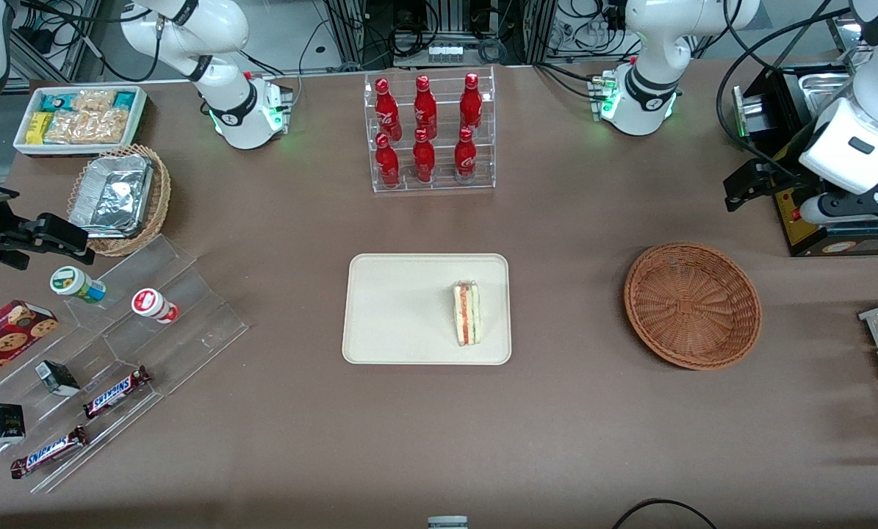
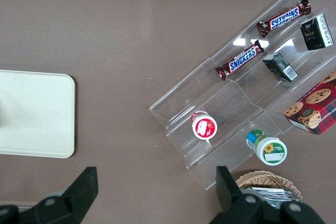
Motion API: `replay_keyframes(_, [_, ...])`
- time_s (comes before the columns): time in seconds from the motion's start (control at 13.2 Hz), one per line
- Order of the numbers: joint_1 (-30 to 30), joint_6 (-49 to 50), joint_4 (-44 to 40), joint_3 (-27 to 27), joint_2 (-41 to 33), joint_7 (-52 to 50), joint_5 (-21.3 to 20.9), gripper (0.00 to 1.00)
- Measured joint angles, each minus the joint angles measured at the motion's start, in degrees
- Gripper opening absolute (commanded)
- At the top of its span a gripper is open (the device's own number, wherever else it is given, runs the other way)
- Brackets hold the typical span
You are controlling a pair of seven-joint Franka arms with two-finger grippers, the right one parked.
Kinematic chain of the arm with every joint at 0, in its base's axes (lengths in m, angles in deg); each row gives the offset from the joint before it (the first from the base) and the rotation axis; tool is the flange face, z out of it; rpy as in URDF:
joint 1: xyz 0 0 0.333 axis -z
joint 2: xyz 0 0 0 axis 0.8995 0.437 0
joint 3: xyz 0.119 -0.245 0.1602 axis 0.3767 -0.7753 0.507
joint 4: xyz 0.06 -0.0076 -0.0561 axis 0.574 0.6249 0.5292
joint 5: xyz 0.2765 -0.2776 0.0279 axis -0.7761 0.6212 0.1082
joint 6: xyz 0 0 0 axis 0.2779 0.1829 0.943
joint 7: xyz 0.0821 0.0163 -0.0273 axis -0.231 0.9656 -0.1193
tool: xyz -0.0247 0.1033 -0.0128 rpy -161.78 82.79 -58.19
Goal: Place sandwich from basket to tray
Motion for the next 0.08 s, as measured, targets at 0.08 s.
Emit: replay_keyframes(0.08, [0.00, 0.01, 0.00, 0.07, 0.02, 0.13, 0.00, 1.00])
